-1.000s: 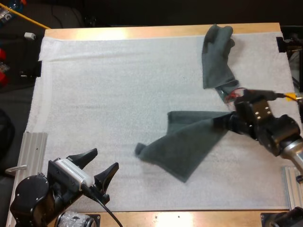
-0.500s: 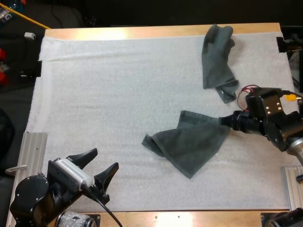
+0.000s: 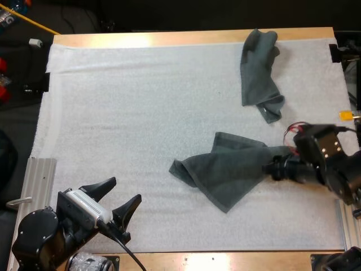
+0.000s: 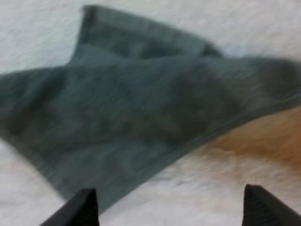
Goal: Pick towel from pile, fold and stack
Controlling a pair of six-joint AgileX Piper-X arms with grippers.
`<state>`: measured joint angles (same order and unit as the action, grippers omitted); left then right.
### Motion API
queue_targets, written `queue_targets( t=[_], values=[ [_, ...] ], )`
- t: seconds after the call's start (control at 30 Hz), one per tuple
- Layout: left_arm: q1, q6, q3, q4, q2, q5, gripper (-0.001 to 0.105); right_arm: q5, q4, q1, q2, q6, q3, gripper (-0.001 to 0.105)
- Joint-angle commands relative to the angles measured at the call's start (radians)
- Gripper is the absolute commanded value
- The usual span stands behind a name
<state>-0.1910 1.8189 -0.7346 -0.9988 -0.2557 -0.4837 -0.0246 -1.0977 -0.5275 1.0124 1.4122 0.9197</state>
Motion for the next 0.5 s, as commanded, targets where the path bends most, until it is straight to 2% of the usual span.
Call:
queue_targets(
  t=[0.0, 0.27, 0.47],
  values=[
    [-0.004, -0.003, -0.003, -0.012, -0.001, -0.002, 0.066, -0.01, -0.008, -0.029, -0.004, -0.027, 0.008, 0.062],
    [-0.004, -0.013, 0.032, -0.194, -0.014, -0.006, 0.066, 0.007, 0.096, -0.273, 0.009, -0.235, -0.082, 0.062],
    [-0.004, -0.013, 0.032, -0.282, -0.042, -0.006, 0.066, 0.006, 0.251, -0.361, 0.068, -0.365, -0.179, 0.062]
  ],
)
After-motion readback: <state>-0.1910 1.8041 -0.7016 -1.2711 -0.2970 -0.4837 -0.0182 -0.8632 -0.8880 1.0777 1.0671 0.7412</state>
